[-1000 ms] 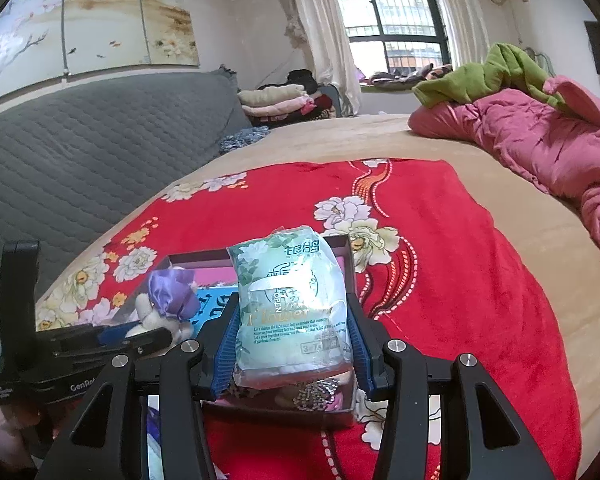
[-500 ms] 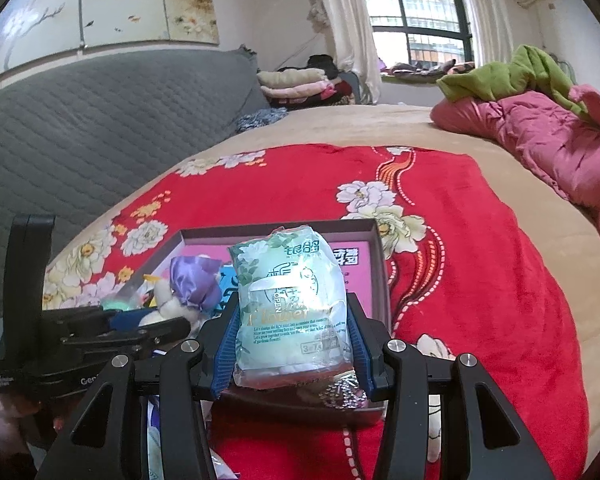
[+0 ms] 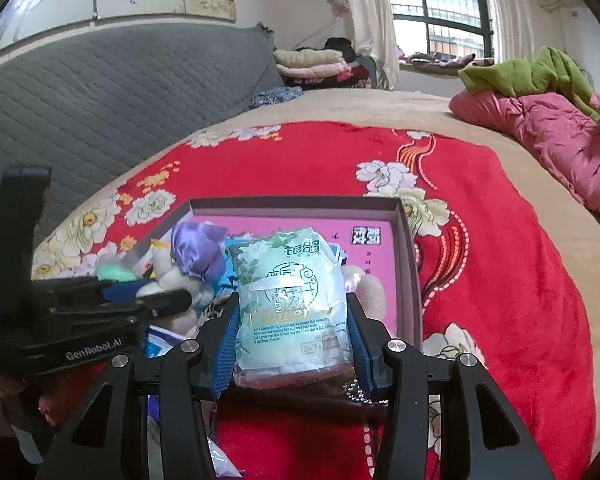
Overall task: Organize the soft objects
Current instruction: 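Lower the tissue pack into the box and open the right tool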
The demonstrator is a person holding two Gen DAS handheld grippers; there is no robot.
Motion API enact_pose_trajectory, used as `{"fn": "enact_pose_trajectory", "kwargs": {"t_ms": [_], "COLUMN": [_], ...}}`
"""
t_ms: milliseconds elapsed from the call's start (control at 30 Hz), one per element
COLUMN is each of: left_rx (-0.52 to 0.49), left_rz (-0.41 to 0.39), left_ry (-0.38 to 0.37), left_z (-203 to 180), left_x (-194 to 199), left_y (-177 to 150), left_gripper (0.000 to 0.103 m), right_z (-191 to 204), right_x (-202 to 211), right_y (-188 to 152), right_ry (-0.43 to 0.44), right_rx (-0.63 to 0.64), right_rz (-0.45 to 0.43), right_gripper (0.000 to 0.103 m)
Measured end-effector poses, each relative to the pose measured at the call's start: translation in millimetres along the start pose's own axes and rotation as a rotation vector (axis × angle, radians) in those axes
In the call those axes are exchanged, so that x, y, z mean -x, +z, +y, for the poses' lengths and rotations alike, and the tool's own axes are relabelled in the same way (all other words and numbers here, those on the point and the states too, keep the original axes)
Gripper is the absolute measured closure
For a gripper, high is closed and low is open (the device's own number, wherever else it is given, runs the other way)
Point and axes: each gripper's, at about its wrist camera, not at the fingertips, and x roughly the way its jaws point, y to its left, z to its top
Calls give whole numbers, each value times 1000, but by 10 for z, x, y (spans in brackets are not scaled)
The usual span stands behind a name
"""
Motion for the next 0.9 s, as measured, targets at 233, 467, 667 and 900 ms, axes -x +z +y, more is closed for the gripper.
{"fn": "enact_pose_trajectory", "kwargs": {"t_ms": [233, 467, 667, 900], "left_rx": [23, 25, 25, 25], "left_rz": [4, 4, 4, 4], "left_ry": [-8, -11, -12, -9], "left_z": [47, 52, 49, 41], "left_x": [-6, -7, -6, -8], "left_y": [7, 6, 10, 7], "left_gripper": [67, 67, 67, 67], "right_z": [-25, 21, 18, -4], "right_x": [-42, -86, -86, -67], "right_y": [-22, -45, -45, -29], "right_ry": [-40, -29, -16, -16], "right_rx": [3, 28, 21, 4], "right_rz": [12, 27, 24, 17], "right_gripper": [53, 53, 51, 50]}}
